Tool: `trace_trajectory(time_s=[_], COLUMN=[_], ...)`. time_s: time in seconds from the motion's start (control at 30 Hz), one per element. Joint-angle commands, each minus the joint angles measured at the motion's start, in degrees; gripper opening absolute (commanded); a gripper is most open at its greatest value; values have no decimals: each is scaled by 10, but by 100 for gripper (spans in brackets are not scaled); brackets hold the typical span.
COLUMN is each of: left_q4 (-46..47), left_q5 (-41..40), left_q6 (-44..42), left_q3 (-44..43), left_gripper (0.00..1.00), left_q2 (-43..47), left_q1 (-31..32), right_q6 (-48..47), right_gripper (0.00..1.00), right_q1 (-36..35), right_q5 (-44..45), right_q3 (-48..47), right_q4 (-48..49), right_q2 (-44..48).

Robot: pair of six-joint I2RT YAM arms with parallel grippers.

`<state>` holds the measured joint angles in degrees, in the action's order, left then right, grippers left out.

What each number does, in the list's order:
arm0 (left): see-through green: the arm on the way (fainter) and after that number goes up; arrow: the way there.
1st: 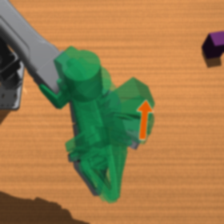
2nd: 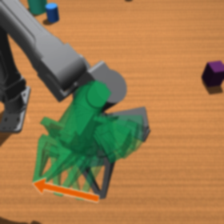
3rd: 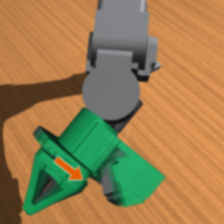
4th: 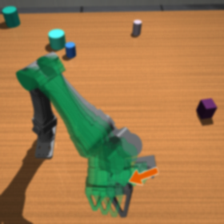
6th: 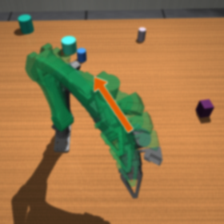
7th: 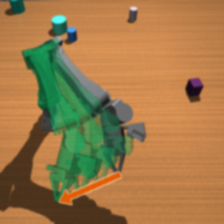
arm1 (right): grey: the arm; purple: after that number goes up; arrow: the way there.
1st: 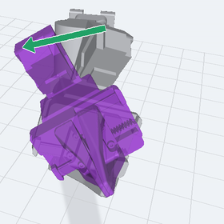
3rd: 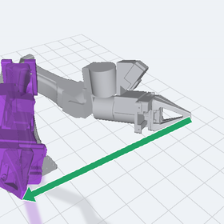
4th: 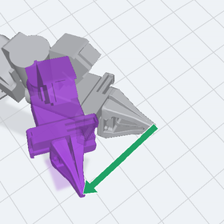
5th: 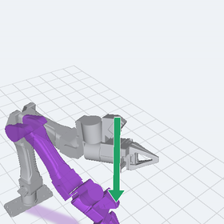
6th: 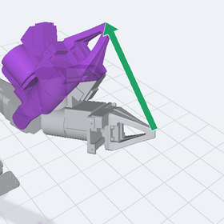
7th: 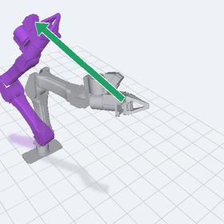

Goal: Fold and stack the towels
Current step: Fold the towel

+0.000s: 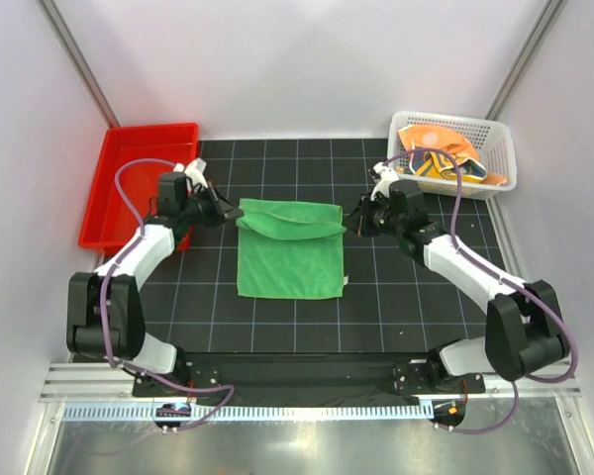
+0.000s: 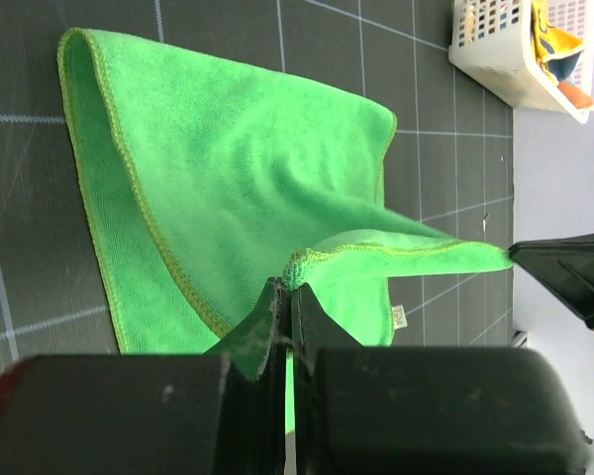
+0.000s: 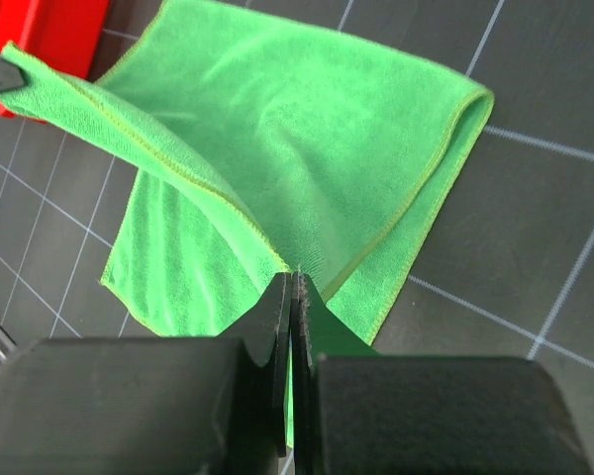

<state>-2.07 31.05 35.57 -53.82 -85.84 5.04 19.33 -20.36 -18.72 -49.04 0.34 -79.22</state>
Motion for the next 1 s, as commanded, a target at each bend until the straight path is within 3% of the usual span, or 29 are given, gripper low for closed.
trace_trajectory(time_s=[0.0,0.23,0.57,0.97], left_q4=[-14,-70,-87,-124], left_q5=[-5,-12,-54,-127], left_q6=[3,1,20,34], left_q3=[6,-6,86,108], left_gripper=[0,0,0,0], left_q2=[45,82,121,140], left_q1=[4,8,33,59], right_q6=[-24,-38,-8,23], right_gripper=[1,1,1,1], right_q1=[1,1,-8,-54], right_q5=[18,34,43,61], right_q3=[-11,-47,39,117], right_q4=[0,-65,-81,-70], right_q2=[42,61,123,152])
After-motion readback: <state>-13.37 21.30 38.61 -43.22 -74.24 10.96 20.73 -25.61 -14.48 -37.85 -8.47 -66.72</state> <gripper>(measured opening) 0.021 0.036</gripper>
